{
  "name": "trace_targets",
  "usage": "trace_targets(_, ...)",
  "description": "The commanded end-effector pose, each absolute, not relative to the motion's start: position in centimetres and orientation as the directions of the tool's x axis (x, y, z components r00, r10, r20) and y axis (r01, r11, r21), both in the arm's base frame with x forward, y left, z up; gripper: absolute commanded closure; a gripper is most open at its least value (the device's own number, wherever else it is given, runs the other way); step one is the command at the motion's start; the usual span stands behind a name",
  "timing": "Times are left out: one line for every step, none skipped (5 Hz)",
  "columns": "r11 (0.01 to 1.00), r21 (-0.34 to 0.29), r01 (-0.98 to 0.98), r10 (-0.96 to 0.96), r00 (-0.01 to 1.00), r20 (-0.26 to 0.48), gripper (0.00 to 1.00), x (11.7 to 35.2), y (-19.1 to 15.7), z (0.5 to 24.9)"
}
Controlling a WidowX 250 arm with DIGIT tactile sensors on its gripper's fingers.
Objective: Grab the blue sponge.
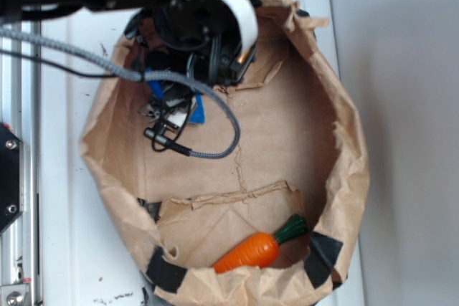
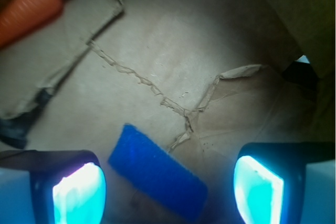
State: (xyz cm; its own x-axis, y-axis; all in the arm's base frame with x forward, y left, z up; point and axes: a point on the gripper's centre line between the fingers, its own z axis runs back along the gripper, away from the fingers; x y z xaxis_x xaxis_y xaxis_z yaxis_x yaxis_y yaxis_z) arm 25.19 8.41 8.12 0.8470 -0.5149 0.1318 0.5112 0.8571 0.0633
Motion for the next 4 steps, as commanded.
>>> trace_targets(0.811,0.133,0.569,-0.584,0.797,0.152,0.00,26.7,7.7,6.3)
trace_targets(0.775,0.172,0.608,-0.630,0.764,0.138,0.00,26.3,7.7,4.3)
trace_targets(0.769,0.141,0.624,-0.638,0.762,0.109,0.00,25.7,8.0,5.0)
trace_targets(0.761,0.099,0.641,-0.648,0.755,0.096,0.00,25.3,8.2,6.2)
